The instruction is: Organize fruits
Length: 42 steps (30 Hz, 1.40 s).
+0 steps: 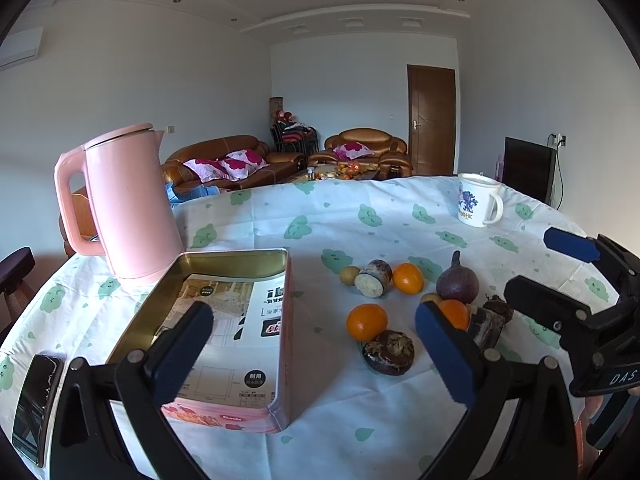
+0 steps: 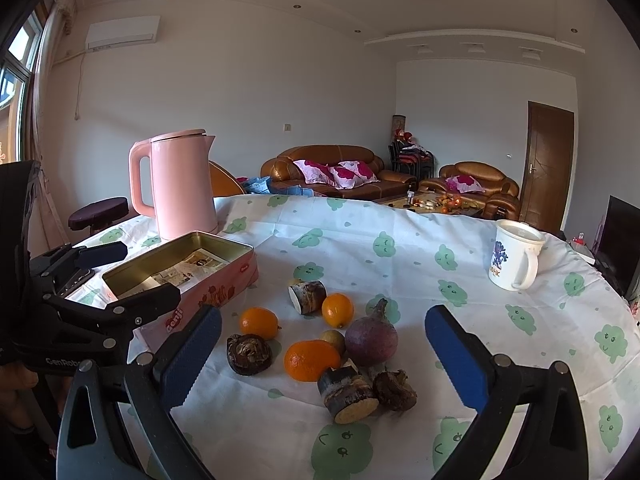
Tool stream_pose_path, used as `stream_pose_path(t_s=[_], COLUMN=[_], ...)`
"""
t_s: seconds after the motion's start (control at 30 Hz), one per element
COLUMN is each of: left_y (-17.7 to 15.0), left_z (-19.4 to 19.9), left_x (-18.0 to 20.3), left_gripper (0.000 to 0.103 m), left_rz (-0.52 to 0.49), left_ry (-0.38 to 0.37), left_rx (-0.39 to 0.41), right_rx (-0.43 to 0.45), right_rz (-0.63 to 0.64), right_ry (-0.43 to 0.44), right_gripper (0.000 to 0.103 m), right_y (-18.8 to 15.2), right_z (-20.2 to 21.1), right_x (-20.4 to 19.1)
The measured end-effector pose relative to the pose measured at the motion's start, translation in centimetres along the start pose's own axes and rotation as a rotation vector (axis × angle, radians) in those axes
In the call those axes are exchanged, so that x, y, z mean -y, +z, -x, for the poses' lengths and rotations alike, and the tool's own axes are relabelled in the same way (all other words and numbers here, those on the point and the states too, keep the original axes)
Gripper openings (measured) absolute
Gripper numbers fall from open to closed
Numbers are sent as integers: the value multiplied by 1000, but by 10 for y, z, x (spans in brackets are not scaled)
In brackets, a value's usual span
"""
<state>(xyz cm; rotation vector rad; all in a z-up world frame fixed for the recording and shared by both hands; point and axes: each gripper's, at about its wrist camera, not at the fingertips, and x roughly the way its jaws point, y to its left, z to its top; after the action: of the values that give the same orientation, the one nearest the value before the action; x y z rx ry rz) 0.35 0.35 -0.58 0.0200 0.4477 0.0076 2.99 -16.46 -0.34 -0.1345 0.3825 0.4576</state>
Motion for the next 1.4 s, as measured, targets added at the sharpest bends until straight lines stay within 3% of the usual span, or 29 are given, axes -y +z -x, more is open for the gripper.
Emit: stream_pose_path(t_s=[0.53,0.67,0.83,0.9,1.07,1.3,1.4], left_y=[-22,-25,-25,-24,-22,-25,-26], left_z=[-21,-28,-39,-44,-57,-68,-74], left_x=[30,39,44,47,50,48,49], left_gripper=[102,91,84,80,70,59,59], left_rz=[-50,-69,-65,-71,-80,-67,-64], left_ry=[-61,-88,-133,-149,-184,-189,-202], left_rx=[-88,-113,-157,-179,-236,-286,-312], right_rx=[-94,-118,-154,-178,-232,-252,-267], right_rz=[-30,-31,-17,-5,24,49,54], right_ry=[-60,-30,5,12,23,68,58], right_gripper=[101,77,76,69,66,58,58], right_y=[-36,-39,-43,-43,-42,-40,-41], right_z=[-13,-18,-29,-34,-44,-52,-54], right_x=[25,26,20,18,16,13,12])
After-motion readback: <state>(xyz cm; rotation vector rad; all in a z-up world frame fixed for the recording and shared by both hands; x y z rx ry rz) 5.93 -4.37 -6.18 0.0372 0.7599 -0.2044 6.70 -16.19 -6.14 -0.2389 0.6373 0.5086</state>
